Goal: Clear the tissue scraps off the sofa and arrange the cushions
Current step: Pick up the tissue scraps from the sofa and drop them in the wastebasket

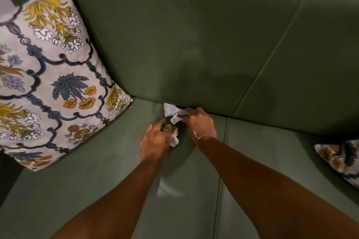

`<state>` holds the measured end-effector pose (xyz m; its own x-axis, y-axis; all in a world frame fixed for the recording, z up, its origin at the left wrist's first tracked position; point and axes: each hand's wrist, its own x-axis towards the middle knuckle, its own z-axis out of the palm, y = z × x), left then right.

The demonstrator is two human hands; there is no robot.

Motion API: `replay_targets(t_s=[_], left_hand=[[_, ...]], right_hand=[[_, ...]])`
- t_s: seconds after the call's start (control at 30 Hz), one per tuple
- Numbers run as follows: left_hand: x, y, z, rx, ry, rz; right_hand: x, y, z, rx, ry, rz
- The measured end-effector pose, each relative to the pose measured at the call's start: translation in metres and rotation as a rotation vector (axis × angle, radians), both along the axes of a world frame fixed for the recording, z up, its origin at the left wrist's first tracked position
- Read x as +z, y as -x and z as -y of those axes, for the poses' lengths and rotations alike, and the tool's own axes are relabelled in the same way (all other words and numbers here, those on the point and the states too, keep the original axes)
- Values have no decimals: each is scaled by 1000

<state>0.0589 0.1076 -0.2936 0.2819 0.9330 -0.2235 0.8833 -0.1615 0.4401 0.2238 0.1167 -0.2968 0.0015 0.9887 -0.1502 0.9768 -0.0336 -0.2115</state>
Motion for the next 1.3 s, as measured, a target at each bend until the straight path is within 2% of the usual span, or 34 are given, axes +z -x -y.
replay_targets(t_s=[0.23,0.33,0.4,0.47,0.57,0.77,0.9,1.0,1.1,1.23,1.3], left_hand=[[-7,6,-2,-188,-152,-16],[-4,15,3,-158,-101,-40],[-1,27,10,-118,-44,-57],[4,44,19,-64,6,-46],[17,73,37,81,45,9],[48,176,91,403,92,121],[48,283,147,592,83,53],[44,361,188,860,218,49],[25,451,221,1106,311,-15],[-8,531,238,1124,370,-74],[-29,555,236,1107,393,-73]], right_hand=[[-21,-1,-7,-131,-40,-7],[-17,-6,-9,-72,7,45],[-10,-7,-2,-117,77,6],[-2,0,10,-226,154,-108],[11,24,35,-421,167,-378],[40,134,90,-731,142,-725],[43,251,130,-641,299,-843],[34,338,162,-468,491,-776],[25,441,186,-436,584,-836],[8,548,208,-263,651,-812],[-9,583,211,-121,628,-690]])
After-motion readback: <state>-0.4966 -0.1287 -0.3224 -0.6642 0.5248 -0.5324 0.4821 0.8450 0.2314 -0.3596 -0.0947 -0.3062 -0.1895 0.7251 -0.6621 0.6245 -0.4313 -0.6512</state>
